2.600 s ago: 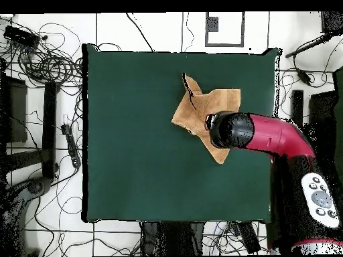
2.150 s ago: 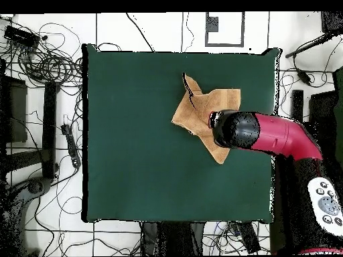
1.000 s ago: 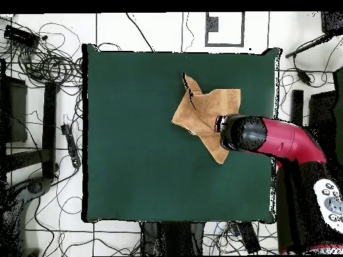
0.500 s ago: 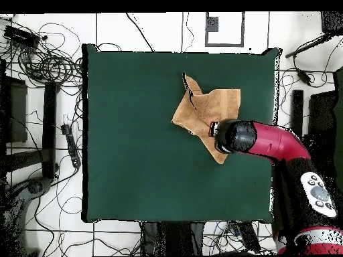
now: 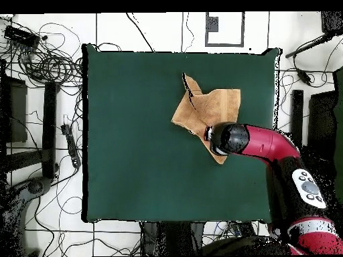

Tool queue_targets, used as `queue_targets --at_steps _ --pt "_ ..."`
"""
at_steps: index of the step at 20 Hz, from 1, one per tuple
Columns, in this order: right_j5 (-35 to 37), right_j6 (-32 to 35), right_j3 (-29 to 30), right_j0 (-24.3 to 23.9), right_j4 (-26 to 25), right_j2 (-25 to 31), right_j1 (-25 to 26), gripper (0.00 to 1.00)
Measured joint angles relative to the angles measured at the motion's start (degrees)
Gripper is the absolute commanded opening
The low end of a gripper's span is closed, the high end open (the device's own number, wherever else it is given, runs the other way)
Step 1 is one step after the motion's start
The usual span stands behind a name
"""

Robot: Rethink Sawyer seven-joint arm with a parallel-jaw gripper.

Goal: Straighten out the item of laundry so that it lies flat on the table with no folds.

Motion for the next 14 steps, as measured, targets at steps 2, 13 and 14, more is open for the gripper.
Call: queue_targets --at_steps 2,13,14 --pt "0.0 0.0 0.0 0.0 0.0 0.0 0.0 0.00" --pt "0.0 0.0 0.0 0.6 0.0 0.0 0.0 0.00" --pt "0.0 0.0 0.0 0.6 0.0 0.0 0.0 0.00"
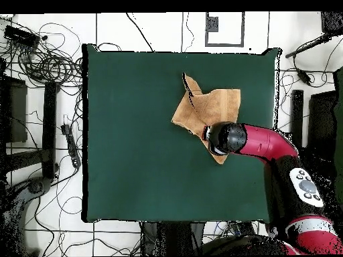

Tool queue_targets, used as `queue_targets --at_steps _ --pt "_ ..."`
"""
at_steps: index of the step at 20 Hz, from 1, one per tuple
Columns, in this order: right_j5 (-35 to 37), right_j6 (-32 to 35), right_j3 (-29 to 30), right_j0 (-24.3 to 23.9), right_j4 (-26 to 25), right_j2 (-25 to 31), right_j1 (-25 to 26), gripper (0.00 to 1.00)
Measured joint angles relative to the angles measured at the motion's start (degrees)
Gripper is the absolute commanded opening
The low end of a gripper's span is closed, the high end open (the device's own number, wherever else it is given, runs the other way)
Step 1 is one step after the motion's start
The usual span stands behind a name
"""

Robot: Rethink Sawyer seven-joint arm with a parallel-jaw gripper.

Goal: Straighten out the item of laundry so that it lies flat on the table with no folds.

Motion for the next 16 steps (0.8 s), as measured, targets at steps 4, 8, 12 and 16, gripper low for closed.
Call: queue_targets --at_steps 4,8,12,16 --pt "0.0 0.0 -0.1 0.5 0.0 0.0 0.0 0.00" --pt "0.0 0.0 -0.9 1.5 0.0 0.0 0.5 0.00" --pt "0.0 0.0 -3.6 3.5 0.0 0.0 3.0 0.00" --pt "0.0 0.0 -7.7 5.2 0.1 -0.3 6.8 0.00"
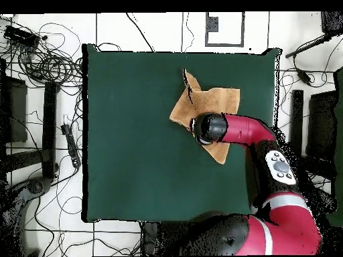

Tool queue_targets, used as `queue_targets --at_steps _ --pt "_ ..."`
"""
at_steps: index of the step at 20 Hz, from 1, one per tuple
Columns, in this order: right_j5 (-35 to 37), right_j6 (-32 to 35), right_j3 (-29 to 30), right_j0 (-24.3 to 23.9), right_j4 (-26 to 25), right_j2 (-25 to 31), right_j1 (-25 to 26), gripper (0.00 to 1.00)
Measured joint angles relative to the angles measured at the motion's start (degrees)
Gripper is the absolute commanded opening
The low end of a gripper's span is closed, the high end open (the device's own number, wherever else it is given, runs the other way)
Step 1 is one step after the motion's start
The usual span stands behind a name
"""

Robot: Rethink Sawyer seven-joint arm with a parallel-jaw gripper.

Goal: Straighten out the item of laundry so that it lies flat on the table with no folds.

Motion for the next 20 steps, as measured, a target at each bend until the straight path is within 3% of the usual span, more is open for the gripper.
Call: queue_targets --at_steps 13,20 --pt "15.5 0.0 -11.1 2.2 0.1 -0.2 4.1 0.00" --pt "18.6 0.0 -13.3 2.4 0.1 0.0 5.1 0.00"
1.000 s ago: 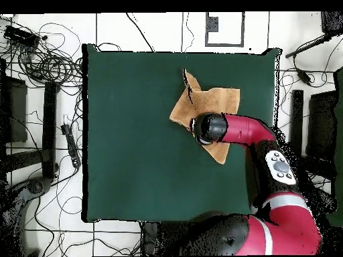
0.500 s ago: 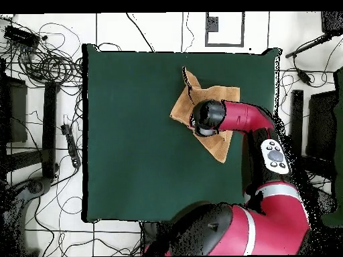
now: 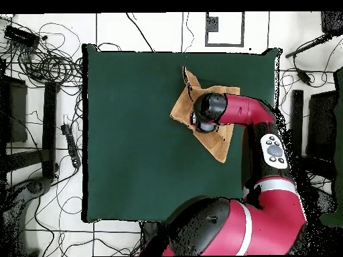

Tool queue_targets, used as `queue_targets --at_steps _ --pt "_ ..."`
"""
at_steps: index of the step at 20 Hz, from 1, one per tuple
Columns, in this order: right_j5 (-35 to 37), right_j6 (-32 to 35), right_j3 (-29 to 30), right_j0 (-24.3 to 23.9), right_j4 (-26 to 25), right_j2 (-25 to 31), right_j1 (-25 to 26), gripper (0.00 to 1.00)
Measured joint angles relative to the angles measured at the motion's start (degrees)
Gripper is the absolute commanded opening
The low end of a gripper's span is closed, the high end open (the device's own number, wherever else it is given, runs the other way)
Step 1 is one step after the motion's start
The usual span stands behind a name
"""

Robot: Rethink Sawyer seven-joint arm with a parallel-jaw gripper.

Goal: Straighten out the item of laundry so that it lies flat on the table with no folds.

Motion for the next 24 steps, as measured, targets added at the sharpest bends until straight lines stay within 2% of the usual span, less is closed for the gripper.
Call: queue_targets --at_steps 24 --pt "0.5 0.0 0.4 -1.8 0.2 1.8 0.0 0.00"
